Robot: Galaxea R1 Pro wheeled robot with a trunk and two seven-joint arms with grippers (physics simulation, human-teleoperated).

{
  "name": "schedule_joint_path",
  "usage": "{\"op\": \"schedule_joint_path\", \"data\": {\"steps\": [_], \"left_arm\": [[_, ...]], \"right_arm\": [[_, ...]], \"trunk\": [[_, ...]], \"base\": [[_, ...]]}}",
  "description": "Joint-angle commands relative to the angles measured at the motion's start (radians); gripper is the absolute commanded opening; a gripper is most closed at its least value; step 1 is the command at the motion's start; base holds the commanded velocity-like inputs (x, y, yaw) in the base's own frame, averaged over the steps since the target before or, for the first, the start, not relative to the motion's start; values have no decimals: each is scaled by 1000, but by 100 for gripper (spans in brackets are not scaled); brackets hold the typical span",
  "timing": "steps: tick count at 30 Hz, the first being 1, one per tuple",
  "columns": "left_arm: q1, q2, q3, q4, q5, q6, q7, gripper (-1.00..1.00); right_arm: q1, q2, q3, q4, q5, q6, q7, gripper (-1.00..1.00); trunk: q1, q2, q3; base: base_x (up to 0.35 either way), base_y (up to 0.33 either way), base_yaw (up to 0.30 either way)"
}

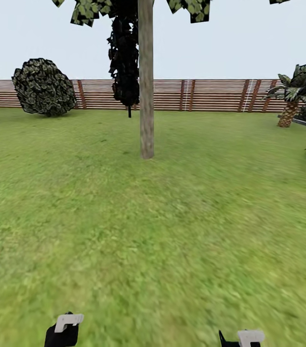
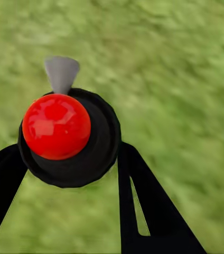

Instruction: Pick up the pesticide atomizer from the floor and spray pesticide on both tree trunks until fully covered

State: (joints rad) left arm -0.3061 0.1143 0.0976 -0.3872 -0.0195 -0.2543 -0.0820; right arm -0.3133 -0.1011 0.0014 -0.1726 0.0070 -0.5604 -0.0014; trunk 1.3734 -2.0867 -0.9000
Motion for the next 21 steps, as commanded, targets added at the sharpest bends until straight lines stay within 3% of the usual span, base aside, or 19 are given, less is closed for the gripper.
{"op": "schedule_joint_path", "data": {"steps": [1, 21], "left_arm": [[-1, -1, 8, 1, -2, -3, -9, -100], [-1, -1, 8, 1, -2, -3, -9, -100]], "right_arm": [[-1, 0, 0, 1, 1, -3, 0, 100], [-1, 1, 0, 1, 1, -4, 0, 100]], "trunk": [[0, 0, -1], [0, 0, -1]], "base": [[338, 0, 0], [338, 0, 12]]}}
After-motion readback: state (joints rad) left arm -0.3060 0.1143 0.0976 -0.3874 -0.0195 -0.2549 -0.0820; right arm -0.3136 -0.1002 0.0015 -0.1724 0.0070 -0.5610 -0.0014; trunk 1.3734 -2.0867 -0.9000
